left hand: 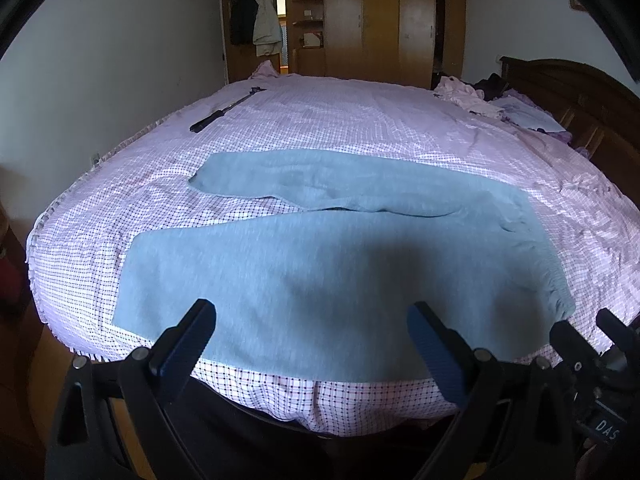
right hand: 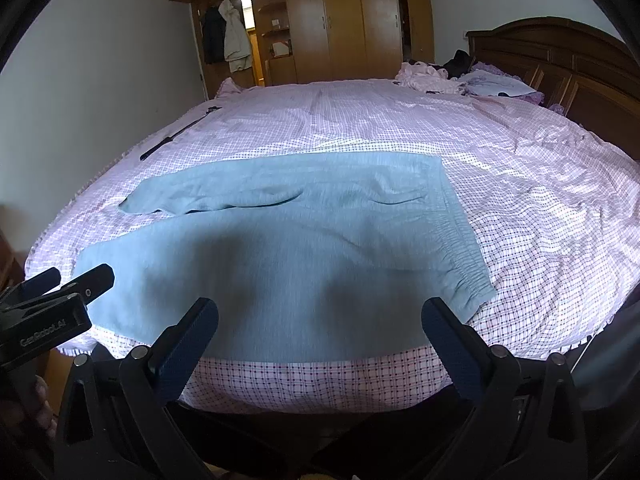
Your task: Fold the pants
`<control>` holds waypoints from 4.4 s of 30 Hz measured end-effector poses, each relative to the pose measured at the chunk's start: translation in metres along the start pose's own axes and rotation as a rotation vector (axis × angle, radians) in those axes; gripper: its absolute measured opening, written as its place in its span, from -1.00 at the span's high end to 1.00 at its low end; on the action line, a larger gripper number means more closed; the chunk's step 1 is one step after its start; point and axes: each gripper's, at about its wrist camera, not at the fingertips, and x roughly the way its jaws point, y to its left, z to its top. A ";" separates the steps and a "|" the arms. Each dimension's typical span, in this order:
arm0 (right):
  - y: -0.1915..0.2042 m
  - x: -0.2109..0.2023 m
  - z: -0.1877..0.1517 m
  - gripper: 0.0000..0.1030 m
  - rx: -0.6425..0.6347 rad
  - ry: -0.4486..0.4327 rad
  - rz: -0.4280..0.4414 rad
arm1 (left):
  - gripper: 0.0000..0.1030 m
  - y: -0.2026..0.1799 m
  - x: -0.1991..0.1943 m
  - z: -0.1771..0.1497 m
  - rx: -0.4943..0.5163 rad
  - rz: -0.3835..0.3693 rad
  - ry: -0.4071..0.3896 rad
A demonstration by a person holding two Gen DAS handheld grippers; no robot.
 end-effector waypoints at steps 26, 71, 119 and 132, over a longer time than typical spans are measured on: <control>-0.010 0.027 0.051 -0.91 -0.039 -0.008 -0.010 | -0.92 0.002 0.021 0.058 0.046 -0.080 0.003; -0.096 0.307 0.181 -0.90 -0.129 0.366 -0.028 | -0.84 -0.025 0.349 0.210 0.299 -0.147 0.346; -0.104 0.187 0.198 1.00 -0.092 0.199 0.153 | 0.92 -0.007 0.168 0.211 0.302 -0.228 0.038; -0.090 0.108 0.162 1.00 -0.153 0.143 0.197 | 0.92 0.009 0.084 0.170 0.290 -0.236 -0.009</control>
